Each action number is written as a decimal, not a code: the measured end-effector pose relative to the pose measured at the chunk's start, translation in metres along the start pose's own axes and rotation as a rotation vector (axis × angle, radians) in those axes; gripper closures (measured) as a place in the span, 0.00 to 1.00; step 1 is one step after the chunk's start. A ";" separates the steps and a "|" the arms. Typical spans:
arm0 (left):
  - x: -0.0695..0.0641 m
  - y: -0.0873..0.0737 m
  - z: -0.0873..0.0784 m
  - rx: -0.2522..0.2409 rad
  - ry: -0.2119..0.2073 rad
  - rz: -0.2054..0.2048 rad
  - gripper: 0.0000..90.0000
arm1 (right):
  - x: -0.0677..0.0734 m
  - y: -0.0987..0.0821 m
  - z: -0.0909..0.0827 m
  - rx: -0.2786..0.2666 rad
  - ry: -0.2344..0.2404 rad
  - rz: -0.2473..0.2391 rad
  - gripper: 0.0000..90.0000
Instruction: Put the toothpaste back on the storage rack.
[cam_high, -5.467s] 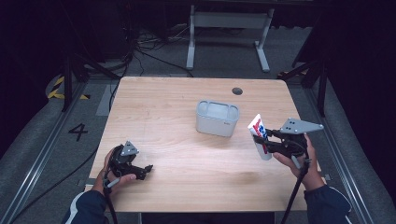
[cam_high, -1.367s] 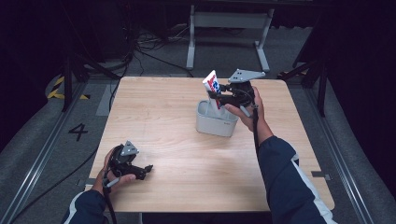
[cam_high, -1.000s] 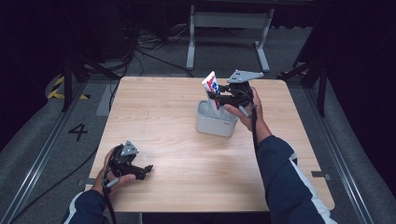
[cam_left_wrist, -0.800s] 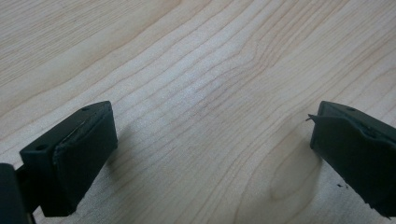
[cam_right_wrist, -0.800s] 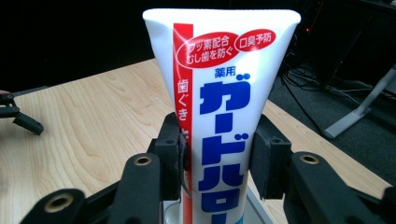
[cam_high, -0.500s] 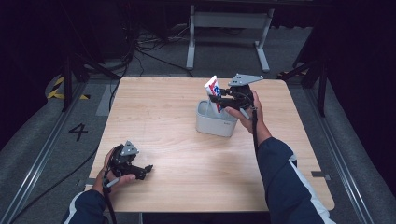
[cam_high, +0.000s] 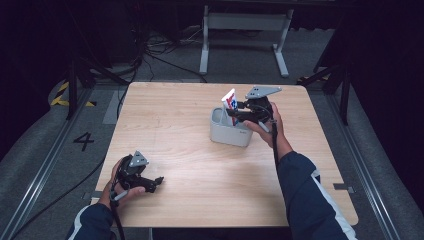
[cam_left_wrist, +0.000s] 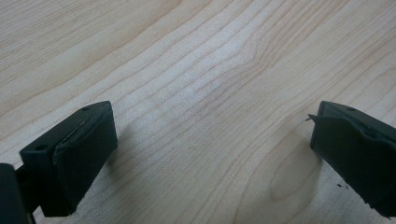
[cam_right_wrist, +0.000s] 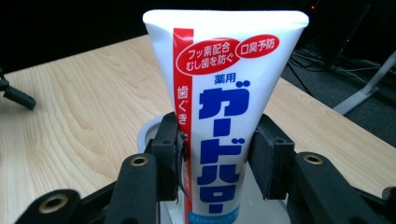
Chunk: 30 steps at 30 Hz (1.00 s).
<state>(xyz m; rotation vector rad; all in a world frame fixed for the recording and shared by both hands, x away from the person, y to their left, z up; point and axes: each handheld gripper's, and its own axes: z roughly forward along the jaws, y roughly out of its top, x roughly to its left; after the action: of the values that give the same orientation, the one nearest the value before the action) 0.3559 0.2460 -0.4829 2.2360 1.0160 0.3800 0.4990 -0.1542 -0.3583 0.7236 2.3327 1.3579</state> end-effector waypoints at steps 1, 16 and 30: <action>0.000 0.000 0.000 0.000 0.000 0.000 0.01 | 0.000 0.000 0.000 0.000 0.000 0.000 0.66; 0.000 0.000 0.000 0.002 -0.001 -0.001 0.01 | 0.004 -0.012 -0.001 0.064 0.013 -0.020 0.65; 0.000 0.000 0.000 0.000 0.001 0.003 0.01 | -0.001 -0.020 -0.002 0.098 0.003 -0.006 0.64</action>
<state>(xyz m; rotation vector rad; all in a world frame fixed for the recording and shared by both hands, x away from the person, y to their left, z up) 0.3561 0.2461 -0.4828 2.2381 1.0130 0.3823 0.4936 -0.1637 -0.3746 0.7434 2.4156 1.2504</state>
